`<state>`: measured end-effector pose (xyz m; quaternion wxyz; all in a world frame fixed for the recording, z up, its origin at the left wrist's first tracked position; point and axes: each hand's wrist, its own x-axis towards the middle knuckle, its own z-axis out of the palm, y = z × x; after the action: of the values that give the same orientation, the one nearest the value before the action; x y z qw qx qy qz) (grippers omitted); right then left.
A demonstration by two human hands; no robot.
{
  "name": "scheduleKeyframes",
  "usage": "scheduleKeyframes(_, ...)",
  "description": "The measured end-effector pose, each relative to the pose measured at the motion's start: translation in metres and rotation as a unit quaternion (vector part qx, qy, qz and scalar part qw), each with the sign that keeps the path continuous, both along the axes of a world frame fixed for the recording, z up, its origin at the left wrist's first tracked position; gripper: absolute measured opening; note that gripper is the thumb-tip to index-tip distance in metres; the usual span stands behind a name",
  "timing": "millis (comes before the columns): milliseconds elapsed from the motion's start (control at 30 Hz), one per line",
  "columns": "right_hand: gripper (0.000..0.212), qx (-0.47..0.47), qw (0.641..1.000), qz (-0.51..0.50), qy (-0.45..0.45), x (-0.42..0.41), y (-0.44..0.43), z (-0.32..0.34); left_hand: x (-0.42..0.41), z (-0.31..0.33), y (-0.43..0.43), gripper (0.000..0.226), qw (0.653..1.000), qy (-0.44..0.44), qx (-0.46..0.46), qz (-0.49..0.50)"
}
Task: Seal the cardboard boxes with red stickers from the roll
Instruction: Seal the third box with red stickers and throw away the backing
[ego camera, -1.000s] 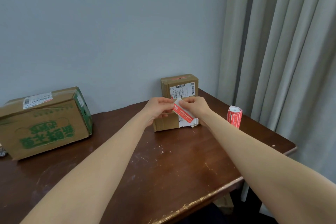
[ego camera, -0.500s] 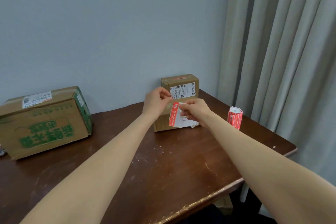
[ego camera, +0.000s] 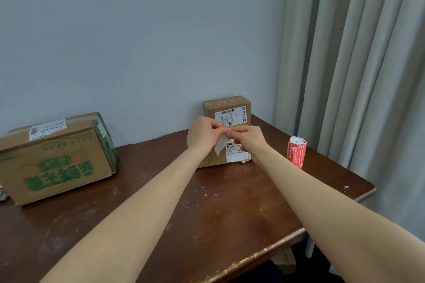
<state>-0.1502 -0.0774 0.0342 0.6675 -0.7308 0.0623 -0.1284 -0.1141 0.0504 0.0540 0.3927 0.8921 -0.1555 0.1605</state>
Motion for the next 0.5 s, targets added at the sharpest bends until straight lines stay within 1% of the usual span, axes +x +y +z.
scheduleKeyframes(233,0.021,-0.008,1.000,0.007,-0.015,-0.0011,0.0000,0.0011,-0.0030,0.0016,-0.0008,0.012,1.000,-0.002,0.014,0.003)
scheduleKeyframes(500,0.020,-0.016,1.000,0.007,-0.018,-0.0008,0.0003,0.0001,-0.0056,0.0018,-0.0026,0.013,1.000,0.002,0.012,0.013)
